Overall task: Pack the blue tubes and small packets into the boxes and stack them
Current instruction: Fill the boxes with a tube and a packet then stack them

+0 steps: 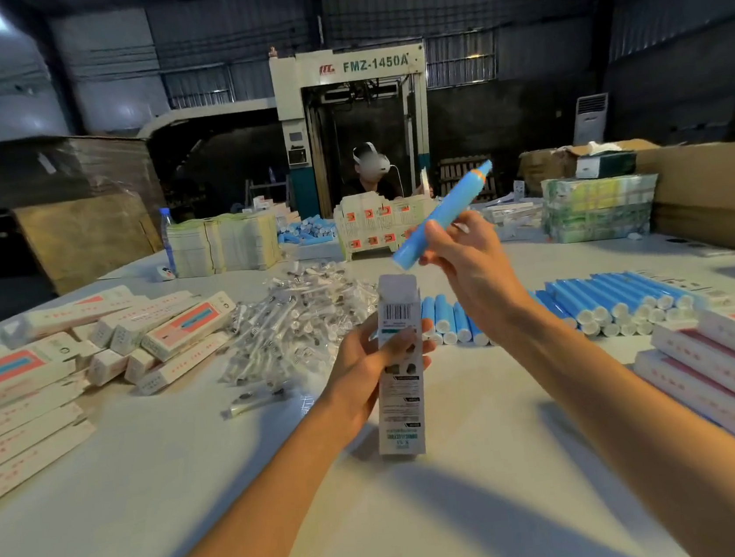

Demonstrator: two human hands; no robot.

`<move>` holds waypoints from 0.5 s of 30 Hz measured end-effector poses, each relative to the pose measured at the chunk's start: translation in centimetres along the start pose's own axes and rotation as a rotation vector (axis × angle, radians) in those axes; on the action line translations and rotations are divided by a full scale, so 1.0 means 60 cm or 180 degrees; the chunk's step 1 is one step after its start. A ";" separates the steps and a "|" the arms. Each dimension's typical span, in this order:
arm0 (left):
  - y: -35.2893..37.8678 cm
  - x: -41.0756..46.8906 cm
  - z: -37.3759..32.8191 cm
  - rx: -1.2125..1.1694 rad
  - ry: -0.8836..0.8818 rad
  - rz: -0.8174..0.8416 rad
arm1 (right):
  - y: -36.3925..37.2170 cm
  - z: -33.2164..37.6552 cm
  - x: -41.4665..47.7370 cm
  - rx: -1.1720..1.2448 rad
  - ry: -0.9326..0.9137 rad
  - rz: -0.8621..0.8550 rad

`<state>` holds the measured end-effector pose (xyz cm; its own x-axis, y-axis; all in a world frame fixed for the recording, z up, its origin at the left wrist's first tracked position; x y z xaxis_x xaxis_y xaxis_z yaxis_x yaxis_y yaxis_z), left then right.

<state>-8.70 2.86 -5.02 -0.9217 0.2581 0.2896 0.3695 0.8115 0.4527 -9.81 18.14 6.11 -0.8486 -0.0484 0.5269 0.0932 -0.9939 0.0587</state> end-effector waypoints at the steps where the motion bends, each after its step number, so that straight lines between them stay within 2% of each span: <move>1: 0.000 0.000 0.000 0.0010 0.0004 0.0006 | 0.006 -0.006 0.003 -0.0002 0.0029 0.0032; 4: 0.001 -0.001 -0.001 0.0083 0.0033 -0.0017 | 0.018 -0.026 0.009 -0.0516 0.0107 0.0077; 7: 0.000 -0.003 0.000 0.0172 0.0035 -0.0043 | 0.008 -0.036 0.023 -0.0906 -0.0054 -0.0007; 15: -0.004 -0.003 0.003 0.0289 0.0034 -0.0052 | -0.029 -0.036 0.057 -0.1361 0.0162 0.0116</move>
<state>-8.63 2.71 -5.33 -0.9260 0.2394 0.2920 0.3419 0.8598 0.3792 -14.03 19.48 5.97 -0.8744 -0.0786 0.4788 -0.0914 -0.9425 -0.3215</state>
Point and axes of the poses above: each hand's wrist, its own x-axis towards the middle knuckle, its own y-axis out of the palm, z = x × y, the point moved 5 cm from there along x, towards the middle knuckle, and after that the axes turned 8 degrees about -x, right-handed, at the moved point
